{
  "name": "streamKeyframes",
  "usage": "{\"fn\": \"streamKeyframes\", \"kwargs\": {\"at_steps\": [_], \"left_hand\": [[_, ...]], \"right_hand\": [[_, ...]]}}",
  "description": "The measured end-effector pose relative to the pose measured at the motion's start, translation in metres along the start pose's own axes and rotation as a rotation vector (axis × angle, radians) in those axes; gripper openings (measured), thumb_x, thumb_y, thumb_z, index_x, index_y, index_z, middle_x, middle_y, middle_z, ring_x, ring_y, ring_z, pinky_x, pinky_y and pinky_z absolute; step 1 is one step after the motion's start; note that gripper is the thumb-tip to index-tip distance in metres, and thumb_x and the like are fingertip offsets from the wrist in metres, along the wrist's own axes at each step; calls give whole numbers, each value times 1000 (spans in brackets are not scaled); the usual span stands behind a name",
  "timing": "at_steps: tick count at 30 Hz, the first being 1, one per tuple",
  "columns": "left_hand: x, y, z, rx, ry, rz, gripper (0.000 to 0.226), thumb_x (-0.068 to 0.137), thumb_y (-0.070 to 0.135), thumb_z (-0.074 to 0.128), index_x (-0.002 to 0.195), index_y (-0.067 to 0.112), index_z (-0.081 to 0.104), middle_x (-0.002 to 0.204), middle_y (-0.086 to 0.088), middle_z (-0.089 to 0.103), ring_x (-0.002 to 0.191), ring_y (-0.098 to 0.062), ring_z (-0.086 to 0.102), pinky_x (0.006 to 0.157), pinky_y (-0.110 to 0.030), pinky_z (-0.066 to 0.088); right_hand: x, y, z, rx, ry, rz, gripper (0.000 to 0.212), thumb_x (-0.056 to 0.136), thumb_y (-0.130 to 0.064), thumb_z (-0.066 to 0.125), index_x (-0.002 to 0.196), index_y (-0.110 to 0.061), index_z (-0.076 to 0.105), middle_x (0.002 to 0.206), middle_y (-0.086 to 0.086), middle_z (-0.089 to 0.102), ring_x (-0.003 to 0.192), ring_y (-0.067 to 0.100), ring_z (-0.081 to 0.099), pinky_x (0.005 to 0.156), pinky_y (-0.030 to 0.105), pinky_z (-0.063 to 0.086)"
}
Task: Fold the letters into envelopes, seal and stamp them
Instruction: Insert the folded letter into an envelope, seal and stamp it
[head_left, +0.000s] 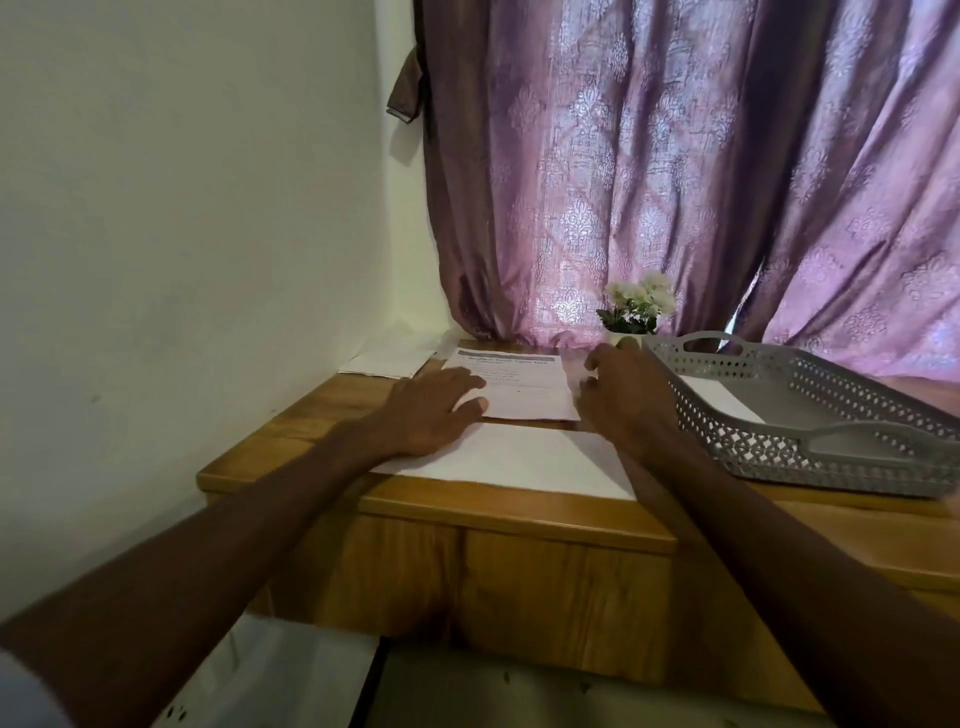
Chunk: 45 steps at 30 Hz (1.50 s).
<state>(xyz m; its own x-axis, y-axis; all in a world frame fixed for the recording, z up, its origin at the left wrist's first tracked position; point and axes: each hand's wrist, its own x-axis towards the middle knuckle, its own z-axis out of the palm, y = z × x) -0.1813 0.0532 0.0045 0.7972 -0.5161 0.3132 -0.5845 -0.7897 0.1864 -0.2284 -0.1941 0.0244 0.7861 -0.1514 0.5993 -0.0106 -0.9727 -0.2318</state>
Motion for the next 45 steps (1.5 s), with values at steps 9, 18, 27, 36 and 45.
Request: {"fn": "streamKeyframes", "kwargs": {"at_steps": [9,18,27,36,45], "left_hand": [[56,-5,18,238,19,20,47,109,44,29,119,22,69,126,-1,71,111,-19,62,112,-46,36],[117,-7,26,53,340,102,41,107,43,44,102,15,74,102,-3,77,85,-19,67,81,-31,47],[124,-21,33,-368,550,-91,30,107,37,49,95,19,71,96,0,75,78,-8,62,69,-12,45],[117,-14,19,-946,348,-255,40,108,50,41,99,29,73,98,11,74,102,-16,69,84,-33,52],[113,-18,16,-1097,277,-162,65,75,63,64,116,14,76,112,-4,78,108,-20,71,88,-35,56]], "right_hand": [[60,3,41,-476,-90,40,49,91,-59,61,123,-21,63,132,15,53,124,33,49,98,47,47],[65,9,57,-458,-105,57,43,87,-42,69,123,-18,62,123,11,60,118,32,56,99,44,43],[71,8,46,180,38,-116,14,94,-33,75,101,-22,79,96,-1,57,85,14,52,58,19,30],[66,-3,51,610,89,-250,8,85,-12,82,92,-12,80,91,-5,66,83,3,60,64,6,37],[66,-2,54,654,66,-252,11,86,-1,78,94,-8,78,93,-3,67,80,-8,60,68,4,40]]}}
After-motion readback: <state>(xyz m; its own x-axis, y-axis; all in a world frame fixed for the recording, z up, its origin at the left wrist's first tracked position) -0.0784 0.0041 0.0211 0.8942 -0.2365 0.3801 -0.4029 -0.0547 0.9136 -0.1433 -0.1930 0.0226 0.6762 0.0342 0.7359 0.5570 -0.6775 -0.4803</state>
